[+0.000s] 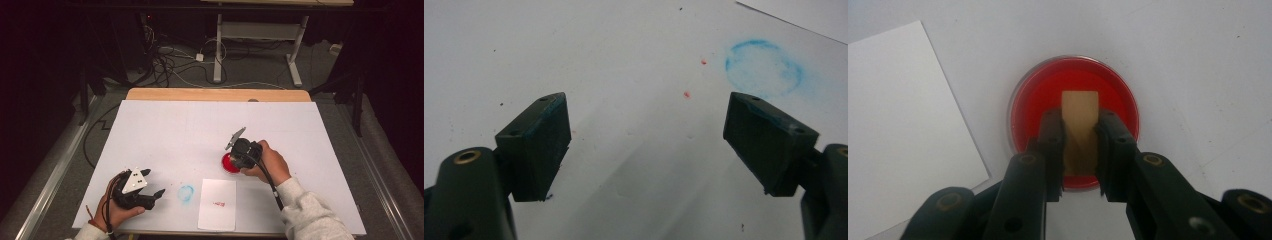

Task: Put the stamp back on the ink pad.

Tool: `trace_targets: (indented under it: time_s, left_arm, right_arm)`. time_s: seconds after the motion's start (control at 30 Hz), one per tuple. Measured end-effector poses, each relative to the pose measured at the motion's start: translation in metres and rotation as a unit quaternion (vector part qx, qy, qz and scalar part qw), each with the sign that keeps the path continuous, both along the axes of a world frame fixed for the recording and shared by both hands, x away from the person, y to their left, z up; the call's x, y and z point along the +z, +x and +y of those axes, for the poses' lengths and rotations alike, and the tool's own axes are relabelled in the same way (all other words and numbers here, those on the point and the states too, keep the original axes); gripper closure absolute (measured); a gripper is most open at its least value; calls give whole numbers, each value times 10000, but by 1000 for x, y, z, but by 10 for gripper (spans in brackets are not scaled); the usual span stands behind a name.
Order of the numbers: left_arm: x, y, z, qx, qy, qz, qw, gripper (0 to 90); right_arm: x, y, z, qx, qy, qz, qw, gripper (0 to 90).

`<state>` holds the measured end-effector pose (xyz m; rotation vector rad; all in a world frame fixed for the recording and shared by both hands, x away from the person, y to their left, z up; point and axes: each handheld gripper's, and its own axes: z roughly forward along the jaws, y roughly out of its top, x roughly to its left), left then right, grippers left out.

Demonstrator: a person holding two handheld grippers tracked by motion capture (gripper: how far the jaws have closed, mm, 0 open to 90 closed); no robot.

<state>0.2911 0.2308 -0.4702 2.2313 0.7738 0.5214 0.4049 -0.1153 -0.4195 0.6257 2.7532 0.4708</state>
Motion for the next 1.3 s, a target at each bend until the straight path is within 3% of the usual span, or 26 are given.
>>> trace_targets:
  time_s: [0.53,0.8,1.1,1.3]
  left_arm:
    - [0,-2,0,-21,65,7,10000,185]
    - [0,-2,-1,-33,76,13,10000,184]
    - [1,-1,-2,-34,81,6,10000,184]
    - [1,-1,-1,-16,66,-18,10000,184]
  right_arm:
    - [-9,5,4,-40,-104,64,9999,752]
    - [-9,5,4,-80,-131,76,9999,699]
    - [1,0,-4,-190,225,-114,9995,583]
    - [12,-7,-13,-184,709,-425,9964,532]
